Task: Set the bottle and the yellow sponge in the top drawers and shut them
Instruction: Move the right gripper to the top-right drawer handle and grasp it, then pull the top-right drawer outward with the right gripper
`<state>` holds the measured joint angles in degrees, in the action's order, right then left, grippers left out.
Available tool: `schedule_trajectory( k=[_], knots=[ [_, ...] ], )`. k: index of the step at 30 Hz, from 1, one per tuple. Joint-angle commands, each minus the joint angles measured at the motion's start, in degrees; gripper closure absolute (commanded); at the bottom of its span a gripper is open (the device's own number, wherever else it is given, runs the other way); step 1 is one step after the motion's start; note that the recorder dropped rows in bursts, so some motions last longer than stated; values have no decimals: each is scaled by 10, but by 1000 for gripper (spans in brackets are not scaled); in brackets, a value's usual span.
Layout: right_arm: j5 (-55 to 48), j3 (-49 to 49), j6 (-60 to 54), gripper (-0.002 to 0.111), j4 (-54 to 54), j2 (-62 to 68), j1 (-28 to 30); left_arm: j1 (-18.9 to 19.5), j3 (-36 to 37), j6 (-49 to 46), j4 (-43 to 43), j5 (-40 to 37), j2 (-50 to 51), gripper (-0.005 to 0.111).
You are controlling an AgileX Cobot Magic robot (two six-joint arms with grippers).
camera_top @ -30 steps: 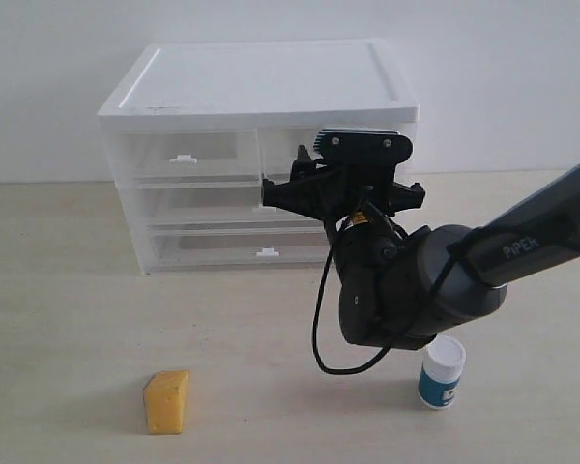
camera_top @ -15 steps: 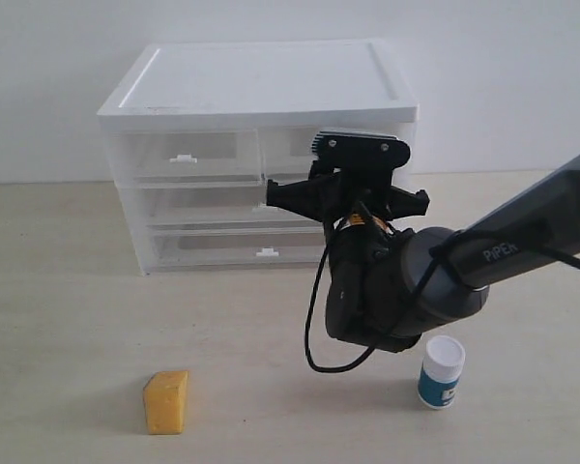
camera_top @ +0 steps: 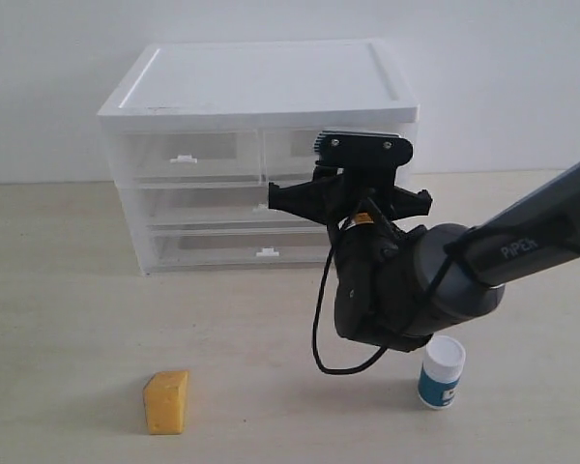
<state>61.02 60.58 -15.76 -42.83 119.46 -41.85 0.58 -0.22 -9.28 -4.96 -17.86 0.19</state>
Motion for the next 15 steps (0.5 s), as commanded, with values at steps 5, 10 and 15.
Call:
schedule_trajectory(
  k=[5,10,15],
  knots=[
    [-30,-93,2,108,-16,-76,-6,1,2,-2,0,3,-2,103],
    [-28,-138,2,108,-28,-104,-38,1,2,-2,0,3,-2,103],
    [-11,-179,-1,108,-53,-132,-74,1,2,-2,0,3,-2,103]
  ],
)
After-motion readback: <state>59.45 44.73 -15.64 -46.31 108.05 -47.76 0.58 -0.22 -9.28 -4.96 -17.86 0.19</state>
